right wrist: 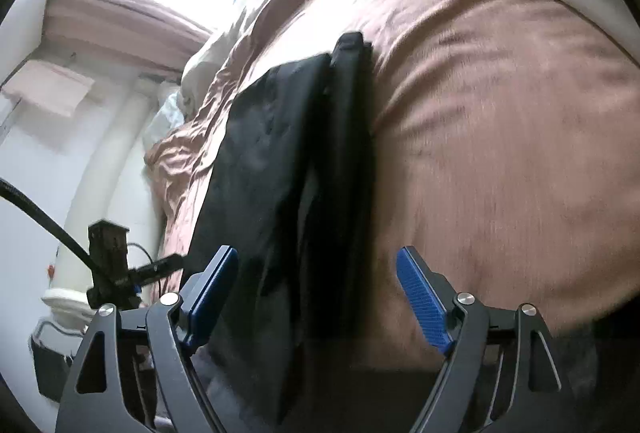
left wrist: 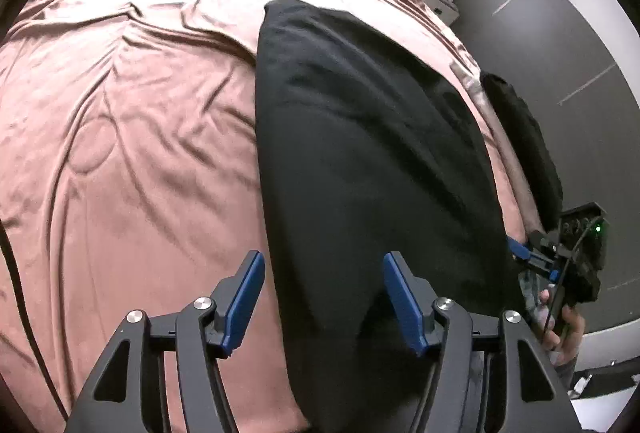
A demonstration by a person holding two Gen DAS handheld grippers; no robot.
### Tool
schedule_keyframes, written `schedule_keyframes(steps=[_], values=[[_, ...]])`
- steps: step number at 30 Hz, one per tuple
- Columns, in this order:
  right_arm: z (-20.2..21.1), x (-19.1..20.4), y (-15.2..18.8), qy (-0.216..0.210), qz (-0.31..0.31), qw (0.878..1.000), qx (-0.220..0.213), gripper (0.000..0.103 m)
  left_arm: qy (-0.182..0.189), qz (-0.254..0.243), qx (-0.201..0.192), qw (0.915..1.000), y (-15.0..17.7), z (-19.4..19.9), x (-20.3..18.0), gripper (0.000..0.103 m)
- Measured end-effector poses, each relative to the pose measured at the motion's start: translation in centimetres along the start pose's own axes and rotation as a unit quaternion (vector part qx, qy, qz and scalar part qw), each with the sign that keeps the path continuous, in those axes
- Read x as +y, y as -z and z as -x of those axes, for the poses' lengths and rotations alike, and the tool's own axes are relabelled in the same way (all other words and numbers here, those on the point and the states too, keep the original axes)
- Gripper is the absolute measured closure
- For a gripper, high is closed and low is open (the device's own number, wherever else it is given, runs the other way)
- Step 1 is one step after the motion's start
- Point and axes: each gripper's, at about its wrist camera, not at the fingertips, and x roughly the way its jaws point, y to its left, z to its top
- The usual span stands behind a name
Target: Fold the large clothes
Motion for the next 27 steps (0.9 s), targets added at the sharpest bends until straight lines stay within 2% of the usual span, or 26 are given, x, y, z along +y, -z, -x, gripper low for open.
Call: schedule_keyframes(steps=[5,9,16,23,27], values=[[-3.1,0.1,-3.0,-0.008,0.008,1.0,0.012,0.023,0.009,0.006,-0.01,0.9999,-3.1,-1.3,0.7,0.04],[-6.0,-0.4,-4.7,0.008,0.007,0.999,0.031,0.023,0.013,0.013,-0.015,0.9997,-5.4,-2.5,1.1,0.04],[-7.6,-1.8,-7.7,-0.032,-0.011,0.998,0.046,0.023,0.01,0.012,-0.01,0.9998,-8.8,-5.0,1.8,0.04],[-10.4,-3.8,-9.7,-0.066,-0.03,0.996,0.051,0.023,0.016,0.024,-0.018,0.9994,-10.9,-6.4,3.1,0.04],[-11.8,-3.9,-10.5,-0.075,-0.018,0.995,0.066,0.023,0.023,0.036,-0.02,0.9989,-12.2,-7.3,3.5,0.04]])
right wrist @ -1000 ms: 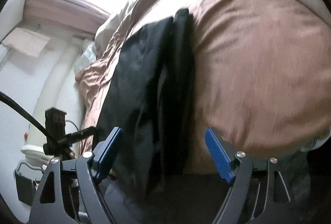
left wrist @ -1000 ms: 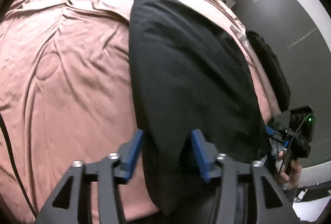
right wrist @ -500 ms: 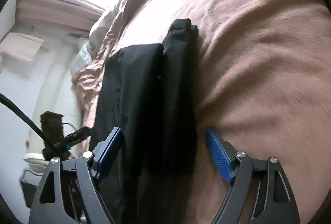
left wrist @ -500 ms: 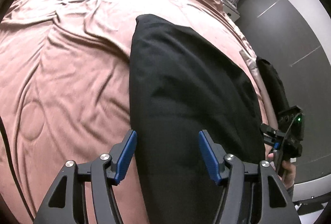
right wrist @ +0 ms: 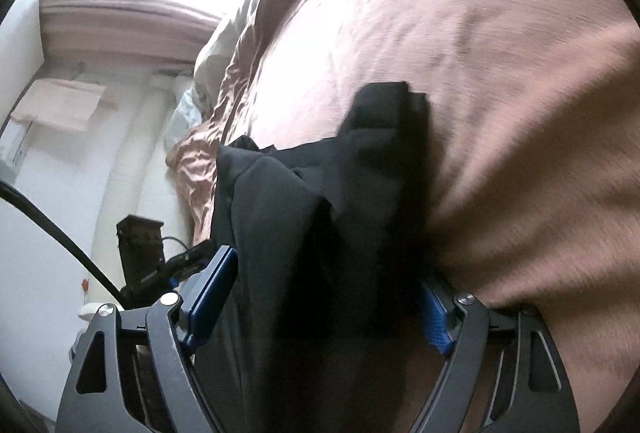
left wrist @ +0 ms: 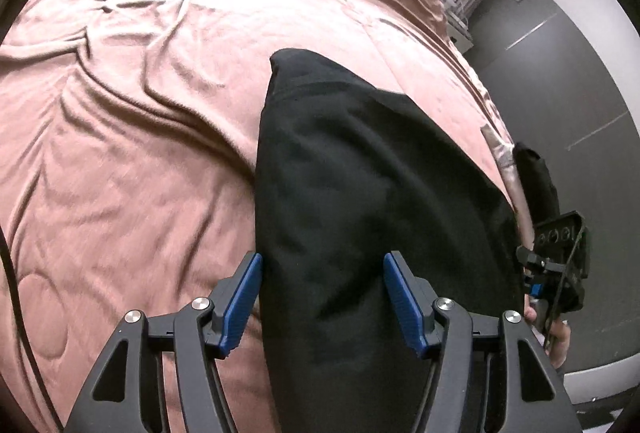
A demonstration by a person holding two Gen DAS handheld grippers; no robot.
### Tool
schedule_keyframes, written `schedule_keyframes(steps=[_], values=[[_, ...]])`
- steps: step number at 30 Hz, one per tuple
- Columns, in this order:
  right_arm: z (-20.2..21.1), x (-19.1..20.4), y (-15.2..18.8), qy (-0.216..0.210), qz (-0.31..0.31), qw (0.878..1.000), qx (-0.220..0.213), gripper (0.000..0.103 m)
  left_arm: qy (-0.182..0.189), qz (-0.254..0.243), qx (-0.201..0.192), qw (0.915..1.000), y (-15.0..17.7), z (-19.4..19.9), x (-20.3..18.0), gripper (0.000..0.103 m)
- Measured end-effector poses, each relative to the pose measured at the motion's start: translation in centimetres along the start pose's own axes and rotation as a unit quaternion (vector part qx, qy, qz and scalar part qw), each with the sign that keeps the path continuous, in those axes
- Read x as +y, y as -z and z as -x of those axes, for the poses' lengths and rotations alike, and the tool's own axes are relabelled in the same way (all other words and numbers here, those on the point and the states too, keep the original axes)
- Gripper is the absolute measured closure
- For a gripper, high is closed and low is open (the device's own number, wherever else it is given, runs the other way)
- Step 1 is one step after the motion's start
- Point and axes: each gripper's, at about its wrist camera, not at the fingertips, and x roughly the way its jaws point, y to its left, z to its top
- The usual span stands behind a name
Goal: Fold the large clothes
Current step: 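Close both grippers on the folded black shirt and lift it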
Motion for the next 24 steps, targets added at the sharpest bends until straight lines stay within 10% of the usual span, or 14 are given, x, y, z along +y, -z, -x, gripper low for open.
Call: schedule_keyframes(steps=[4,6,11,24], values=[[-0.9,-0.2,-1.1,0.005,0.001,1.0,0.009,0.028,0.0,0.015,0.002,0.9999,-0.9,-1.1,0.3,0.039],[-1.1,-0.2,-1.3,0.014,0.002,1.0,0.011,0.065,-0.008,0.012,0.0,0.9999,-0.9,-1.1,0.1,0.039],[-1.2,1.1,-1.0,0.014,0.012,1.0,0.002,0.087,-0.021,0.002,-0.014,0.9997,-0.5,-0.1,-0.8,0.058],[2.7,12.1,3.3,0.03,0.122,0.991,-0.044,0.093,-0.004,-0.027,-0.089,0.9956,1.4,8.3,-4.9,0.08]])
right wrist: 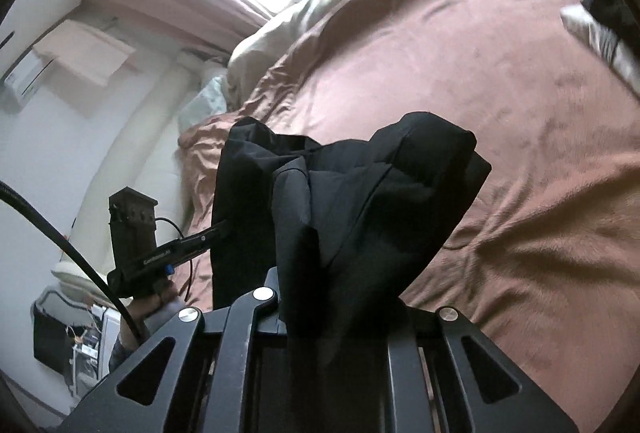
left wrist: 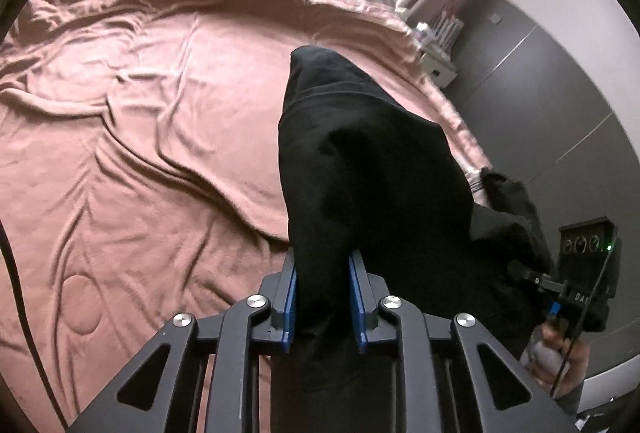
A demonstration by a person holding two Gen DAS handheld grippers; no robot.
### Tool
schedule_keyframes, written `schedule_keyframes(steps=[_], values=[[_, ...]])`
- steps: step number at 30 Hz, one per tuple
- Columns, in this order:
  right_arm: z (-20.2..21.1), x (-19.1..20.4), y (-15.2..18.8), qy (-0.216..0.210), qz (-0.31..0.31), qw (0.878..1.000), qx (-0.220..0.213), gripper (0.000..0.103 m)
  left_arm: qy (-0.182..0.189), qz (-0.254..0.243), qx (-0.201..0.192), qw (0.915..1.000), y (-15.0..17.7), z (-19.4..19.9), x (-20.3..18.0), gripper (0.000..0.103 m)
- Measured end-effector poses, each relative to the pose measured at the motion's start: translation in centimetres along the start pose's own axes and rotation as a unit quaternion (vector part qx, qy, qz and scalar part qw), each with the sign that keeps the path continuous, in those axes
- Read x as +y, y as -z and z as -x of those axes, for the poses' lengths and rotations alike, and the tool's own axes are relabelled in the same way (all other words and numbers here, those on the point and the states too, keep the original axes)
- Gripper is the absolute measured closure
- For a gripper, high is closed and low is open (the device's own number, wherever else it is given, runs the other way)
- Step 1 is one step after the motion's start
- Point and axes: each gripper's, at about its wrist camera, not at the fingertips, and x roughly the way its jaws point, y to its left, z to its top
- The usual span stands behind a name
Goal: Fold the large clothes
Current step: 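Close both grippers on the folded black shirt and lift it, then carry the folded shirt with both grippers toward the bed's headboard corner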
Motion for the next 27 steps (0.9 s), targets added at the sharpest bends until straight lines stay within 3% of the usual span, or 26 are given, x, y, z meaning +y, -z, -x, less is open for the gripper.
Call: schedule_keyframes(steps=[13,27], values=[[6.5,11.9,5.4,-0.019,0.113,0.992,-0.048,0.094,0.036,0.006,-0.101,0.9942,2.8,13.6,-1.4,0.085],[10.5,22.7,11.7,-0.06,0.205,0.974,-0.071,0.094,0.031,0.0,-0.214,0.9763,8.0,31.0,-0.8,0.086]])
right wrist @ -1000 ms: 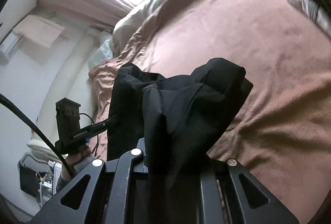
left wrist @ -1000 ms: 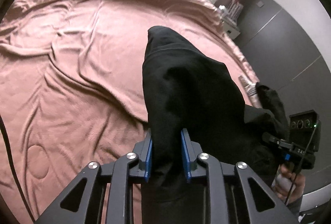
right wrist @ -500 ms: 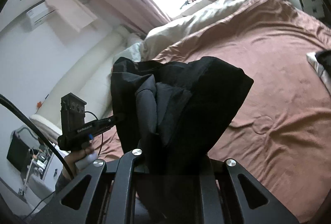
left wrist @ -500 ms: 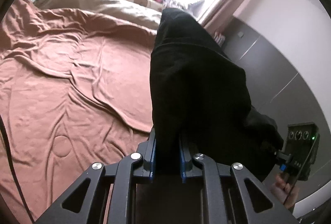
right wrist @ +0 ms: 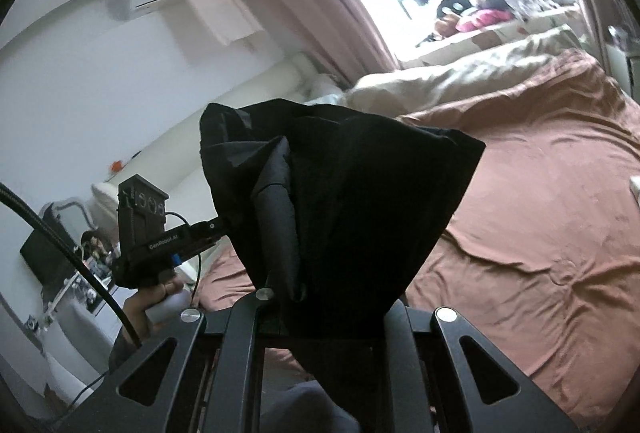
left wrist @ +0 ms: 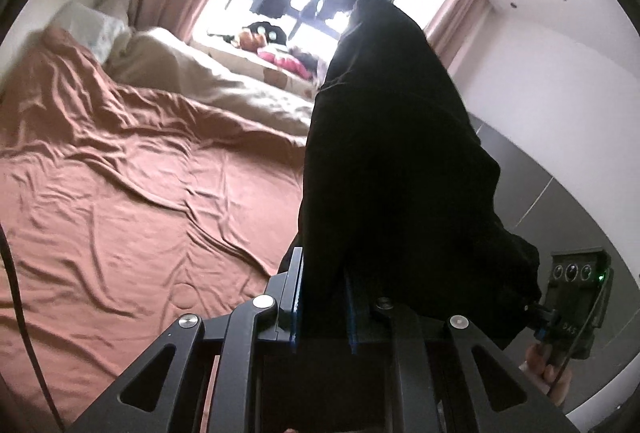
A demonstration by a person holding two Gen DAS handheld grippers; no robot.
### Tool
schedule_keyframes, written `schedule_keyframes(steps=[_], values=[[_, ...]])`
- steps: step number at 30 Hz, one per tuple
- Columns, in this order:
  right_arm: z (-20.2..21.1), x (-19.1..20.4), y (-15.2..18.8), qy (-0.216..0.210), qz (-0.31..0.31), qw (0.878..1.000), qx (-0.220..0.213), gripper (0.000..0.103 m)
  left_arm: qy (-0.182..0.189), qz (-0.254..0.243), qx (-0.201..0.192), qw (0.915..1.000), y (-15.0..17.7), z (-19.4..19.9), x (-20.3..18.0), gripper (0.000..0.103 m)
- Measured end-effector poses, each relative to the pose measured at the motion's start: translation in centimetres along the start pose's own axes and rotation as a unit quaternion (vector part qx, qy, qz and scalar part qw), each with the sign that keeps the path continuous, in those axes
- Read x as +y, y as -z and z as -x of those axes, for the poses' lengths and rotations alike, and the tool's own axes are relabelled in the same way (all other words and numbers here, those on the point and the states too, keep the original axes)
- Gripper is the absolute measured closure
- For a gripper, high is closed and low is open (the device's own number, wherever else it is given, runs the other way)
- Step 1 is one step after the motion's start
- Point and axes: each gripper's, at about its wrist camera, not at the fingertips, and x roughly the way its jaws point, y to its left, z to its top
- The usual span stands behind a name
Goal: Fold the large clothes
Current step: 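Carry the folded shirt with both grippers toward the bed's headboard corner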
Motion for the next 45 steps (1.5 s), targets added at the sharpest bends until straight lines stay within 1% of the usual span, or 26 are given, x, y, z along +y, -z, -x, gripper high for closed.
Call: schedule_keyframes(steps=[2,3,7,11,16,24,28,31,32,36,41,45], values=[[0.4,1.4,0.3,-0.005,0.01,1.0,-0.001,0.095,0.0,-0.001,-0.014,0.9999,0.1,2.6,0.1,0.087],[0.6,1.4,0.5,-0.009,0.013,1.0,-0.001,0.095,0.0,-0.002,-0.021,0.9998,0.1,3.8,0.1,0.087],[0.8,4.4,1.4,-0.028,0.033,0.999,-0.002,0.095,-0.003,0.0,-0.051,0.9987,0.5,9.0,0.5,0.088],[0.4,6.4,2.0,-0.048,0.049,0.998,0.001,0.096,-0.015,0.002,-0.083,0.9965,1.4,14.6,1.1,0.089],[-1.9,7.9,1.7,-0.072,0.068,0.995,0.01,0.096,-0.031,0.009,-0.115,0.9928,2.2,20.6,2.5,0.089],[-5.6,9.9,1.6,-0.107,0.091,0.99,0.035,0.096,-0.059,0.03,-0.151,0.9863,3.2,27.7,5.7,0.089],[-8.2,10.8,1.2,-0.121,0.101,0.986,0.048,0.096,-0.072,0.031,-0.17,0.9823,3.6,30.7,7.4,0.09],[-10.0,11.2,1.3,-0.143,0.104,0.982,0.059,0.096,-0.087,0.04,-0.183,0.9785,4.0,32.4,9.3,0.09],[-10.8,11.5,1.2,-0.147,0.11,0.981,0.062,0.096,-0.093,0.044,-0.186,0.977,4.0,33.0,10.2,0.09],[-13.9,12.5,0.8,-0.159,0.122,0.977,0.074,0.096,-0.101,0.059,-0.202,0.9725,4.4,35.2,13.2,0.09],[-19.0,13.5,0.1,-0.17,0.13,0.972,0.094,0.096,-0.116,0.074,-0.209,0.9682,3.9,36.5,17.8,0.09],[-23.6,14.0,-0.6,-0.184,0.129,0.969,0.107,0.096,-0.127,0.077,-0.215,0.9651,3.3,37.3,21.5,0.09]])
